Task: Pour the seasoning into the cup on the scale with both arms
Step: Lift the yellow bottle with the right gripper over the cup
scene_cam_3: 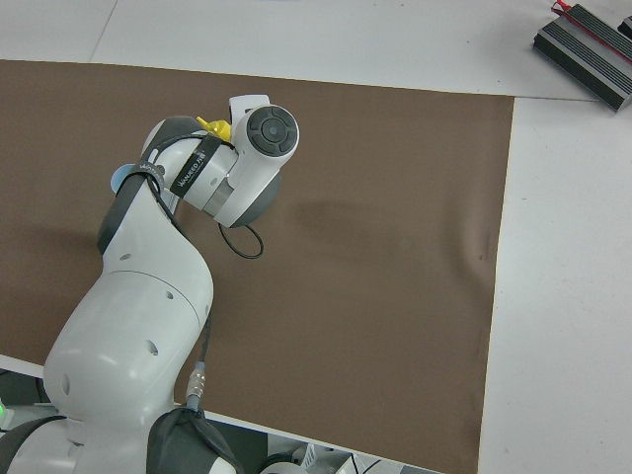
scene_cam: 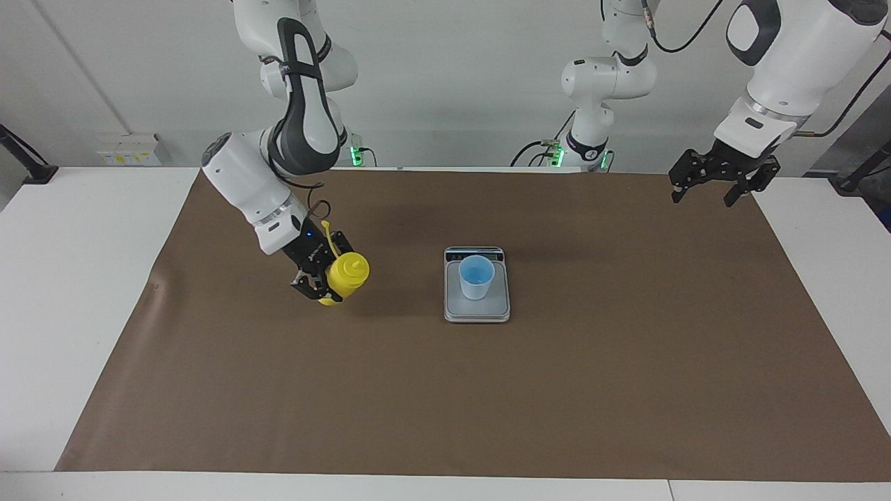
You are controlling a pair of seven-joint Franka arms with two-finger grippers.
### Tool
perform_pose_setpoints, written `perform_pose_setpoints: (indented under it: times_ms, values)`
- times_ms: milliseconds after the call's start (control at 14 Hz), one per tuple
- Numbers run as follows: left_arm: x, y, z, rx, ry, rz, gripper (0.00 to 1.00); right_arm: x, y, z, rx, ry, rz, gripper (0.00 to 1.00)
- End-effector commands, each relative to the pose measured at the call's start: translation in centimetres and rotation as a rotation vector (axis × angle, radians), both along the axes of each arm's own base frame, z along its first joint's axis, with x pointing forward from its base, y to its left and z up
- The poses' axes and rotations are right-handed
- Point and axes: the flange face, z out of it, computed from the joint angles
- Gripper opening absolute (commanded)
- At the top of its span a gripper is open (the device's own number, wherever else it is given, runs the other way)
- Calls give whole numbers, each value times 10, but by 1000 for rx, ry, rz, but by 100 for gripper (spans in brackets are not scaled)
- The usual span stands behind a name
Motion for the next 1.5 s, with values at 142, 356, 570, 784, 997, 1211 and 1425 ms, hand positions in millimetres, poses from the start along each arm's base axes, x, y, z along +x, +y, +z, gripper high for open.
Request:
perform_pose_setpoints:
  times_ms: [142, 356, 570, 784, 997, 1211, 1425]
  values:
    - [-5, 2, 4, 19, 2, 11, 100, 43, 82, 30, -262, 42, -32, 0]
    - [-5, 2, 5, 19, 0, 11, 100, 45, 129, 21, -333, 63, 13, 0]
    - [-5, 3, 4, 19, 2, 13, 100, 24, 188, -1, -514, 19, 66, 0]
    - [-5, 2, 4, 19, 2, 11, 100, 10, 213, -16, -633, -1, 142, 0]
    - [-5, 3, 4, 19, 2, 13, 100, -3, 222, -16, -790, -22, 222, 0]
    - [-5, 2, 4, 19, 2, 11, 100, -13, 238, -16, -871, -77, 293, 0]
    - [-5, 2, 4, 19, 2, 11, 100, -25, 258, -14, -970, -145, 420, 0]
